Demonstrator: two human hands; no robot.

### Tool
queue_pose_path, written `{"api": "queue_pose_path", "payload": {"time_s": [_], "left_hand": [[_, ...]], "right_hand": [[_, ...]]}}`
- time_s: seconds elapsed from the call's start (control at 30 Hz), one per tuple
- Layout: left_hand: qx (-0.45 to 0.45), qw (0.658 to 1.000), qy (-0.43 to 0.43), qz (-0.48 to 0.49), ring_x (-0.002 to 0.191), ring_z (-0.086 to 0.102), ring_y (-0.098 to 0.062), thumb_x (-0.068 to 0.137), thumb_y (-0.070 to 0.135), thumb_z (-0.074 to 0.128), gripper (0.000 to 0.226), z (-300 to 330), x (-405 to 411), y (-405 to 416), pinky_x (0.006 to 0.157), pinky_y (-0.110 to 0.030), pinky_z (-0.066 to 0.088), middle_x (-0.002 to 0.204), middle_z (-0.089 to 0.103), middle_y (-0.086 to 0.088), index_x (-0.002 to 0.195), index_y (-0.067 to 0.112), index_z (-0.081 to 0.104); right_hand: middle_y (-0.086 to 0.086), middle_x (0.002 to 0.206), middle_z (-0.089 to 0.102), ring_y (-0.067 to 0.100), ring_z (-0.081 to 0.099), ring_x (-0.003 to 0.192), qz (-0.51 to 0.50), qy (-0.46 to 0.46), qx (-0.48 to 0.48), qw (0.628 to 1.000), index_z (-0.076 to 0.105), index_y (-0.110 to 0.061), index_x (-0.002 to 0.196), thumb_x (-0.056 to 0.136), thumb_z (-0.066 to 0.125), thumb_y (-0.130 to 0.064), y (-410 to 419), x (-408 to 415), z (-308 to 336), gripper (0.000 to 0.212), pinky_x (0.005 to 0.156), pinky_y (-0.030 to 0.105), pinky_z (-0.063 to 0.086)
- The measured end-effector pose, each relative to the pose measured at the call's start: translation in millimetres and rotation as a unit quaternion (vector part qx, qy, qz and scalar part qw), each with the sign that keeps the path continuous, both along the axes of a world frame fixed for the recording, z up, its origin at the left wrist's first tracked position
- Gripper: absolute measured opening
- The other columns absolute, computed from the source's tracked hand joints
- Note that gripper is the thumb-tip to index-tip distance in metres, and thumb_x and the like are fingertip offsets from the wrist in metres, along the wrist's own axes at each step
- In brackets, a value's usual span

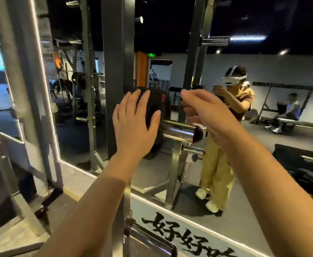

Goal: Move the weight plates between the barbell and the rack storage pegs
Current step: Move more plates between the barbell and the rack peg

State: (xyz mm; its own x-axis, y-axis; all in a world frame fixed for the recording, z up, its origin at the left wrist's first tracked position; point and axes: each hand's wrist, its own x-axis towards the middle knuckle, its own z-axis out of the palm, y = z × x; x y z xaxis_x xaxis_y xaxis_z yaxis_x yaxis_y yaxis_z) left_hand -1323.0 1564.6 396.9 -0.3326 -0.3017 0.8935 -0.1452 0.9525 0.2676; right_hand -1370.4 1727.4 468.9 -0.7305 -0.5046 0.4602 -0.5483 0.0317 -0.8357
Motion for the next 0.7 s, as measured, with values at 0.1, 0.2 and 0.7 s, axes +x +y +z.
{"api": "queue_pose_path", "payload": {"time_s": [0.1, 0.2, 0.7], "left_hand": [[-0.020, 0.999, 0.011, 0.029, 0.140, 0.031, -0.023, 0.094, 0.049, 0.041, 0.057, -9, -15, -6, 0.116, -0.048, 0.019, 0.147, 0.043, -0.004, 0.141, 0.016, 0.042], [-0.033, 0.998, 0.047, 0.033, 0.138, 0.035, -0.021, 0.092, 0.045, 0.045, 0.058, -12, -21, -10, 0.114, -0.047, 0.023, 0.145, 0.046, -0.004, 0.140, 0.012, 0.045], [-0.002, 0.992, 0.122, 0.029, 0.142, 0.028, -0.017, 0.098, 0.039, 0.036, 0.047, -34, -29, -6, 0.117, -0.042, 0.015, 0.148, 0.042, -0.002, 0.140, 0.018, 0.040]], "right_hand": [[-0.017, 0.111, 0.053, 0.003, 0.049, 0.106, -0.004, 0.062, 0.043, 0.997, 0.050, -0.027, 0.129, 0.093, 0.048, -0.053, -36, -29, 13, 0.044, 0.095, 0.030, 0.040], [-0.003, 0.138, 0.046, 0.016, 0.046, 0.125, 0.006, 0.071, 0.079, 0.994, 0.036, -0.023, 0.143, 0.088, 0.047, -0.065, -75, -56, 11, 0.070, 0.099, 0.033, 0.037], [0.002, 0.126, 0.045, 0.024, 0.047, 0.114, -0.009, 0.101, 0.097, 0.990, 0.041, -0.028, 0.129, 0.068, 0.043, -0.078, -113, -77, -8, 0.079, 0.096, 0.045, 0.044]]}}
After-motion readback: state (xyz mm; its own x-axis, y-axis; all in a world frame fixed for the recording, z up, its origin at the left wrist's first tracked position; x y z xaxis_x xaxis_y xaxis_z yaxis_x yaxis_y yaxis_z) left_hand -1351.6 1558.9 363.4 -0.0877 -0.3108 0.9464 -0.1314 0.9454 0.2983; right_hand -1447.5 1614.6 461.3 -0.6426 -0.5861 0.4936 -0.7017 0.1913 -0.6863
